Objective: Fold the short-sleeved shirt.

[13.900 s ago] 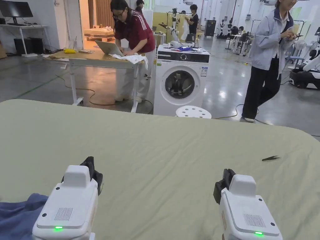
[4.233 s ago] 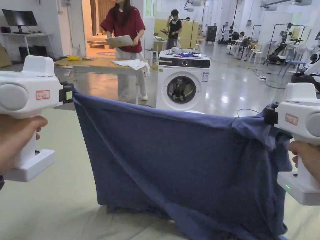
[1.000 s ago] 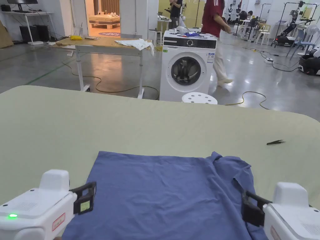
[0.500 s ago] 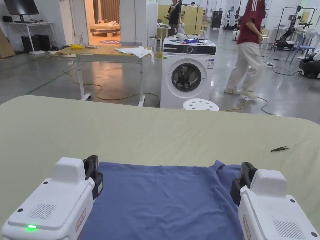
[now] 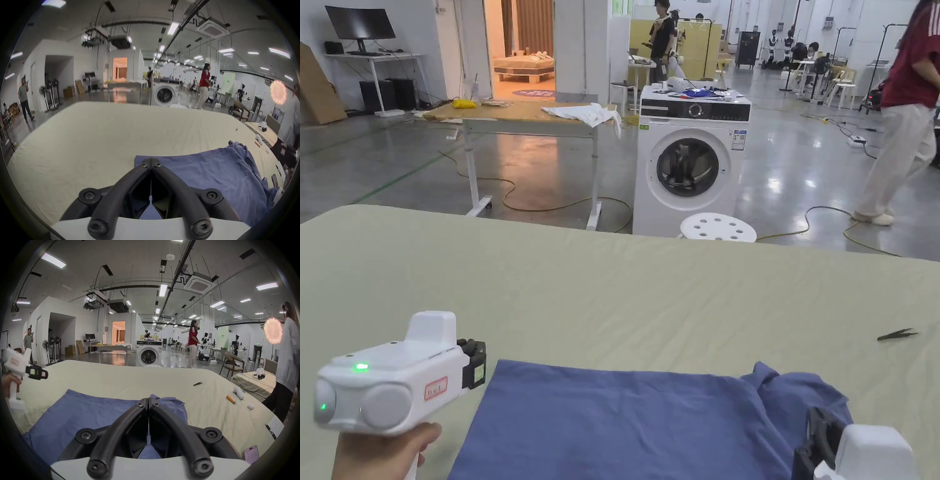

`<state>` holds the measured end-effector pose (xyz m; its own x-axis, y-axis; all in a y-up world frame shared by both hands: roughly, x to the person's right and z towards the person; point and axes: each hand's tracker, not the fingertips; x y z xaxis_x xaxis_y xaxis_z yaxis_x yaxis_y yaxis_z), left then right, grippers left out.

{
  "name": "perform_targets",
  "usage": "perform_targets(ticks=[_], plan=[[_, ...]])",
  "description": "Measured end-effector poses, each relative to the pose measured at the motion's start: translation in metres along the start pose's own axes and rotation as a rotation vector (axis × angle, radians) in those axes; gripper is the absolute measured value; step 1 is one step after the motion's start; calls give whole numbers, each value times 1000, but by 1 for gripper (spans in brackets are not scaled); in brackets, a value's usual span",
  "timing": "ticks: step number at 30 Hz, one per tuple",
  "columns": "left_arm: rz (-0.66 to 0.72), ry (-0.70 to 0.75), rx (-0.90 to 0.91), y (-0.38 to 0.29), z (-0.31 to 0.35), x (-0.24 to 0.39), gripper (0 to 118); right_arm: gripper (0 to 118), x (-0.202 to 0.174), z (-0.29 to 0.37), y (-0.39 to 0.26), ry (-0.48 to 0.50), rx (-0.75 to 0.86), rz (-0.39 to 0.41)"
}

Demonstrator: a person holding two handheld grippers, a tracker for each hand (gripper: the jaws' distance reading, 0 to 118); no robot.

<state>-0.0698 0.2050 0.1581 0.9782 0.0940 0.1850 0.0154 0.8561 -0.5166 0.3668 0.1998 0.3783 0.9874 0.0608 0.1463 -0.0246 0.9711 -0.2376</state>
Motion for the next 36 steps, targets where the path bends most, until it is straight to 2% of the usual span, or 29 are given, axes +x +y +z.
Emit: perform_targets(ticks=[4,5,6,7,8,9,12,16,20,22,24,25,26,27,28,29,30,32,36], plan=[[3,-11,-126,24,-67,-14,0,0,8,-18,-9,-8,-48,-5],[1,-12,-151,27,-85,-17,6,0,10,-23,-12,-11,-60,-1],[4,-11,-175,28,-95,-18,17,0,12,-27,-14,-15,-70,2],[16,-8,-204,30,-109,-22,35,0,14,-31,-17,-20,-81,4],[28,-12,-238,29,-124,-25,64,0,17,-33,-20,-24,-94,2],[30,1,-284,28,-138,-27,78,0,19,-36,-24,-29,-107,0],[10,37,-372,20,-167,-33,82,0,27,-42,-34,-47,-142,0],[7,56,-451,5,-187,-30,81,0,35,-47,-45,-72,-180,-12],[-41,104,-403,0,-190,-20,77,0,43,-54,-52,-102,-220,-30],[-116,94,-383,-2,-188,-11,65,0,50,-62,-49,-120,-244,-41],[-137,57,-374,-2,-185,-3,38,0,59,-74,-43,-142,-278,-49],[-144,41,-375,-2,-184,-1,22,3,65,-79,-39,-145,-291,-56],[-149,19,-379,-1,-182,2,0,12,72,-87,-34,-153,-306,-62],[-138,-33,-391,-2,-182,4,0,22,82,-99,-27,-145,-337,-74],[-143,-2,-387,-2,-180,5,0,36,91,-111,-20,-140,-374,-79],[-142,-34,-403,-2,-179,5,0,55,101,-125,-13,-134,-417,-85],[-143,-31,-390,-1,-176,6,0,65,110,-141,-7,-124,-461,-103],[-137,-26,-367,2,-169,6,0,70,128,-169,2,-110,-497,-135],[-117,-39,-311,9,-153,8,0,73,143,-229,14,-109,-598,-93]])
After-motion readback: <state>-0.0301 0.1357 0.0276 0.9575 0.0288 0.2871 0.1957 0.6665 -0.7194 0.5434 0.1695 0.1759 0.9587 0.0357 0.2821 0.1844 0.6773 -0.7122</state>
